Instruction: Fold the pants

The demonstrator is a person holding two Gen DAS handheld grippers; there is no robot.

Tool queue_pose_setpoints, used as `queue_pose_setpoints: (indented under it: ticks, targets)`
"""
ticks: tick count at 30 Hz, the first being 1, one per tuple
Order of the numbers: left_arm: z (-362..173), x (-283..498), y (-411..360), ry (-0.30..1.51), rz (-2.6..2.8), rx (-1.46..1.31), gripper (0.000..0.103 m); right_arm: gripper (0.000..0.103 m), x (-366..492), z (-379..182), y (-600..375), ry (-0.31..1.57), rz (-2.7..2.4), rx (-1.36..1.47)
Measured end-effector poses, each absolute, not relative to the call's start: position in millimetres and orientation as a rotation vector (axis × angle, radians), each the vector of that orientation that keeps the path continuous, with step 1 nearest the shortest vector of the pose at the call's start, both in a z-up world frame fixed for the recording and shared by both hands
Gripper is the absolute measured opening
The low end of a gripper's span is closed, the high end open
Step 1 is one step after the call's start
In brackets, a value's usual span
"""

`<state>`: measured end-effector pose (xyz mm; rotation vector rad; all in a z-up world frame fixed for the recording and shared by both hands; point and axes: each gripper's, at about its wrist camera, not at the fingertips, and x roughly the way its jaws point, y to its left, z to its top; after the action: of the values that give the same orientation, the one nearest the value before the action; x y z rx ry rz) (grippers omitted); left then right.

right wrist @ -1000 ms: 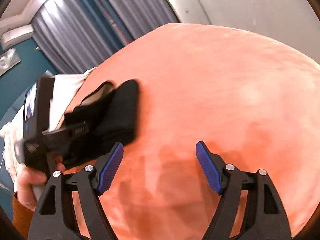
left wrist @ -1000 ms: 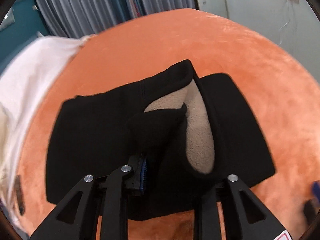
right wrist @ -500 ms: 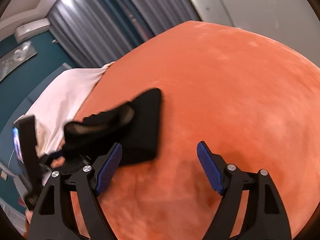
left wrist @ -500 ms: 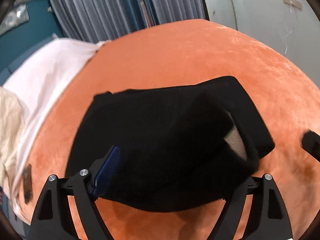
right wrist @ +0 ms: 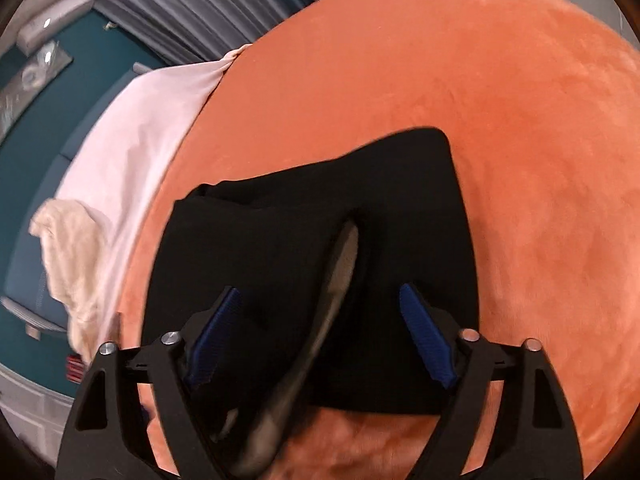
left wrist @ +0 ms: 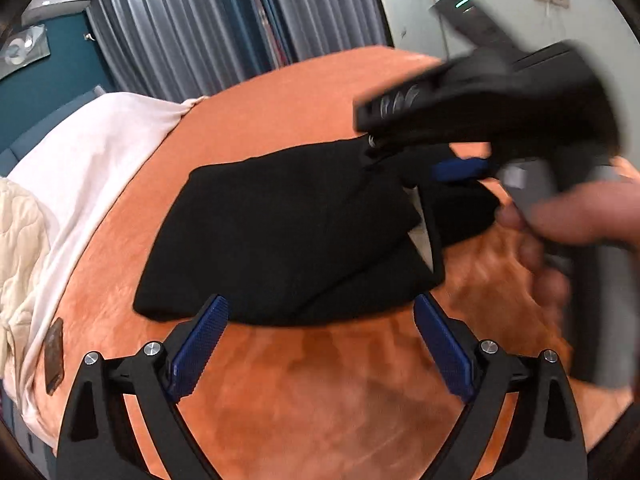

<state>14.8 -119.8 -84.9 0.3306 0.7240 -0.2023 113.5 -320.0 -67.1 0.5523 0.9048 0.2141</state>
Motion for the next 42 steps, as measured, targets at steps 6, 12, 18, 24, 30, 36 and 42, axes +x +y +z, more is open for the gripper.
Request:
queue_pose_setpoints:
  ticks: [6,12,18,24,30,36,42]
  targets:
    - [-59,9,-64,0.673,-0.150,0.261,0.092,0.007,114,-2,-308,0.767,0.229,0.418]
    - [-57,43,-4,0.726,-0.048,0.139,0.092,0.019,162,-30,-342,0.910,0.052,0.331]
    - [-70,90,56,0.844,-0.048,-0.047,0.092,0.056,90,-54,-381,0.795,0.054,0.626]
    - [-105,155,86,0.983,-0.177,-0.419,0.092,0.068,52,-84,-389,0.829,0.146,0.819]
    - [-136,192,54,1.066,-0.168,-0.396,0.097,0.094,66,-91,-377,0.841,0.165,0.853]
    - [-118,203,47,1.118,-0.275,-0.489,0.030,0.027,79,-86,-354,0.840,0.217,0.815]
    - [-78,145,57,1.123,-0.401,-0.439,0.030,0.027,22,-45,-355,0.792,0.328,0.780]
